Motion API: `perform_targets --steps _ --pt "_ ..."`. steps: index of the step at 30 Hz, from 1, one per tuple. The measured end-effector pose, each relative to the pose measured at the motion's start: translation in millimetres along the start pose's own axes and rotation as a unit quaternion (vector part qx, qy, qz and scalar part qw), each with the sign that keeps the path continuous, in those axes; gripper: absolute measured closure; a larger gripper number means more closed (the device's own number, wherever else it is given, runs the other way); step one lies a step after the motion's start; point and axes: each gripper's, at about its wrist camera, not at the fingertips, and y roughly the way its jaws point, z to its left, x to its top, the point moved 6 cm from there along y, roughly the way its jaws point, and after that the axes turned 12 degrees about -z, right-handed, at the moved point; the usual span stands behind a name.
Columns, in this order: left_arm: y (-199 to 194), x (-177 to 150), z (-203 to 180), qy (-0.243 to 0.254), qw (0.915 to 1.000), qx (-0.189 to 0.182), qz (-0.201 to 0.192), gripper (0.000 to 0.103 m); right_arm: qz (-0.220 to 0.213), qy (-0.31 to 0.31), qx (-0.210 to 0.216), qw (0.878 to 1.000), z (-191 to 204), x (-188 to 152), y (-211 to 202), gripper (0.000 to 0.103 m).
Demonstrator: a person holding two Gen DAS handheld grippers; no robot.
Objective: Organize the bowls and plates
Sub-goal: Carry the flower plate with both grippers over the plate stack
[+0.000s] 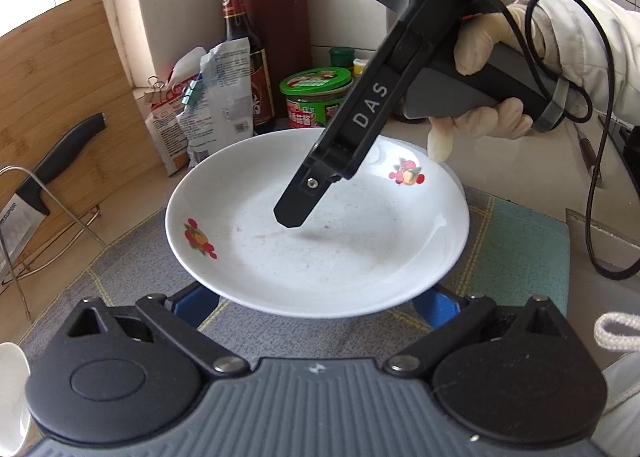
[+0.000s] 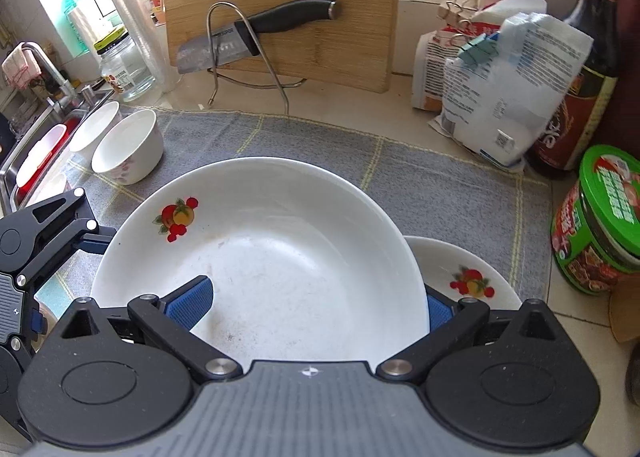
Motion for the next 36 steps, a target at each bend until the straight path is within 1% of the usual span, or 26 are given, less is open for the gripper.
perform_targets --steps 8,13,24,36 --pt "11.9 3.9 -11.6 0.012 0.9991 -0.04 0.001 0.001 -0.001 0.033 -0.029 0.999 -19.7 -16.9 -13.5 0.0" --pt "17.0 3.2 -11.6 0.011 0.9985 -0.054 0.003 0.001 0.002 0.046 -0.038 0.998 -28.0 -24.7 -15.3 0.0" --pt "22.6 2.9 -10.2 0.007 0.9981 -0.061 0.009 0.001 0.014 0.06 -0.042 0.997 -36.4 -34.6 -4.2 0.0" --pt "27.7 1.0 -7.5 0.006 0.9982 -0.059 0.009 0.001 0.017 0.075 -0.041 0.996 -43.3 -37.1 1.1 0.0"
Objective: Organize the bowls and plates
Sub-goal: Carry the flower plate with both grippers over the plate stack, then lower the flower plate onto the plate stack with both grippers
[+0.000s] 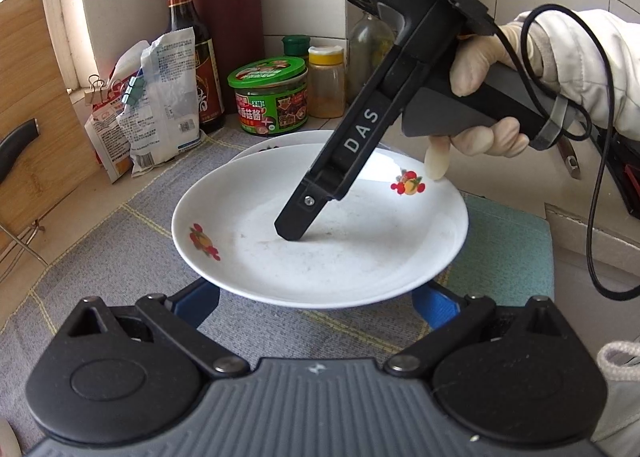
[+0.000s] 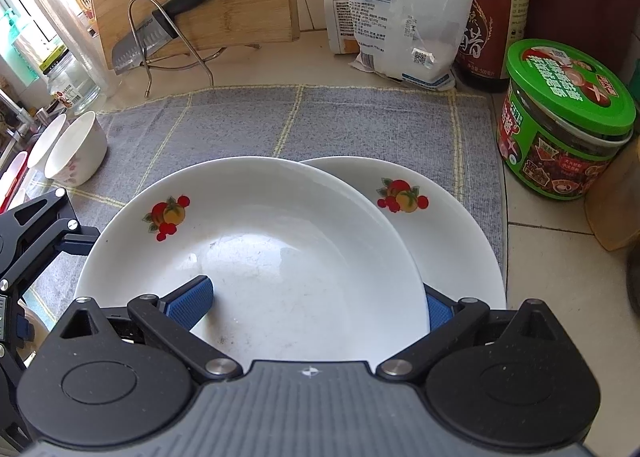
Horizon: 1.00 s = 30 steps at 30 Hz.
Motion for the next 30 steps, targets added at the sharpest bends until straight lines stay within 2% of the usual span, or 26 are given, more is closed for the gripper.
perform_targets --steps 30 --pt "3.6 2.5 1.2 -0.003 0.9999 -0.007 -0.008 0.001 0.014 0.008 -0.039 0.999 -8.4 -4.6 -6.3 0.0"
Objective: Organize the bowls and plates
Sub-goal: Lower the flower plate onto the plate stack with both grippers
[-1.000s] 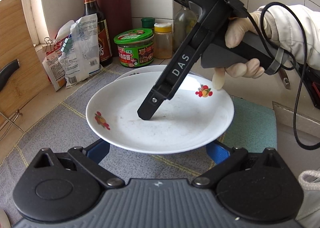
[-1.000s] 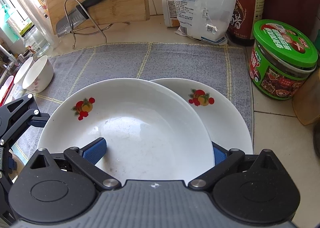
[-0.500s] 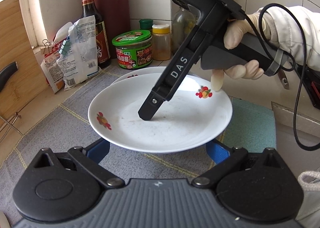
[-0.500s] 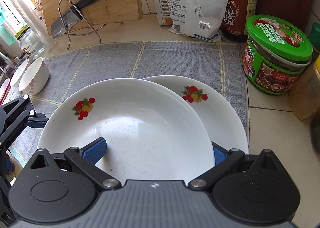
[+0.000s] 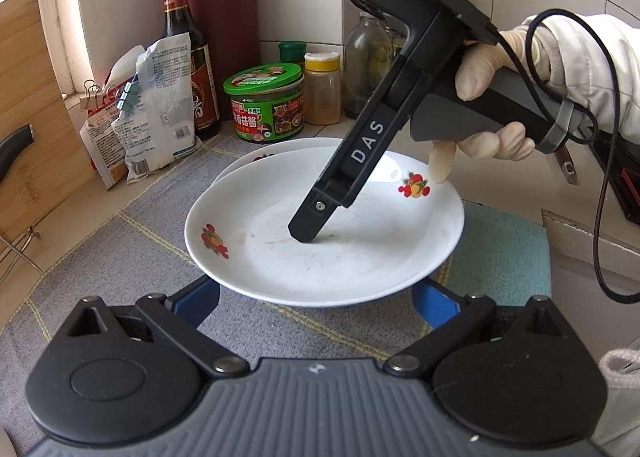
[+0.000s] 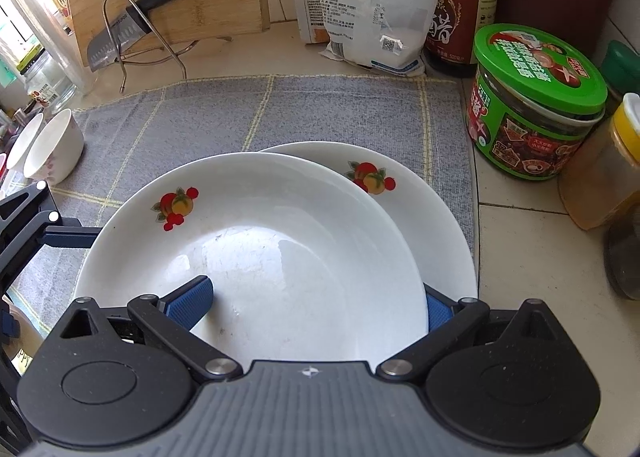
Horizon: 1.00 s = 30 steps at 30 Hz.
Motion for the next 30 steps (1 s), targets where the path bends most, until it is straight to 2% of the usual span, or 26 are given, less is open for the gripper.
perform_targets --steps 30 --pt "5.6 -0.1 0.7 0.003 0.9999 -0.009 0.004 0.001 0.016 0.004 -0.028 0.999 -2.0 -7.0 -13.7 0.0"
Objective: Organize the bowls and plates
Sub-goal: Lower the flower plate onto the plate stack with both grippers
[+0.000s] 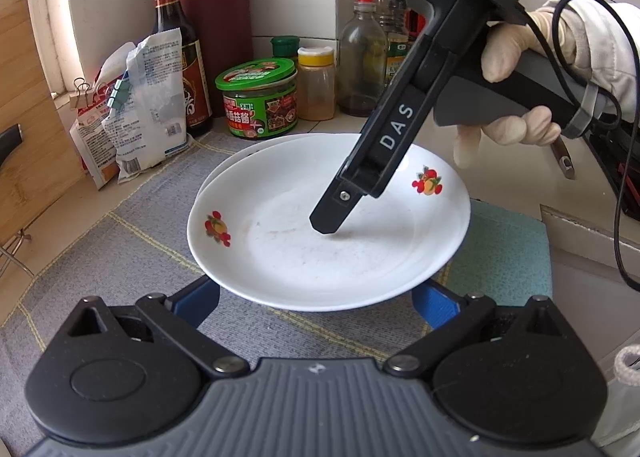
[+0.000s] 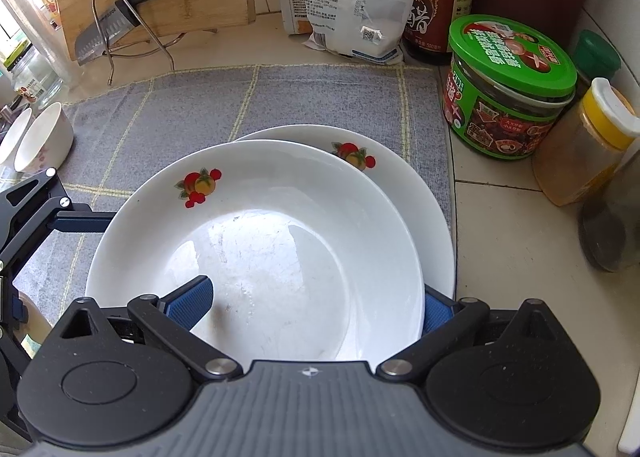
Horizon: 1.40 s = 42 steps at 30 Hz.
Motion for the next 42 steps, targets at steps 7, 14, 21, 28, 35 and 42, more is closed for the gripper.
perform_targets --steps 7,14,21,28,35,42 --pt "-0.7 -0.4 0.3 -0.001 1.0 0.003 -0.002 0.001 0.001 0.01 0.0 1.0 -1.9 1.7 0.2 0.0" --pt "-1.5 0.1 1.6 -0.003 1.0 0.004 -0.004 0.001 0.0 0.012 -0.004 1.0 -2.3 2.2 0.8 0.0" --pt "-4.3 0.4 1.8 -0.006 1.0 0.005 -0.006 0.001 0.005 0.013 -0.012 1.0 -2.5 3.7 2.7 0.0" --pt "-5.5 1.2 4.0 -0.003 0.9999 0.006 -0.01 0.001 0.01 0.015 -0.021 1.0 -2.9 3.5 -1.1 0.0" --pt "-5.2 0.2 3.7 -0.001 0.9999 0.005 -0.011 0.001 0.011 0.021 -0.028 0.999 -3.0 0.3 -7.7 0.0" --pt "-2.3 1.0 4.0 -0.001 0.9999 0.004 -0.014 0.001 0.008 0.032 -0.032 0.999 -4.5 -2.5 -15.9 0.0"
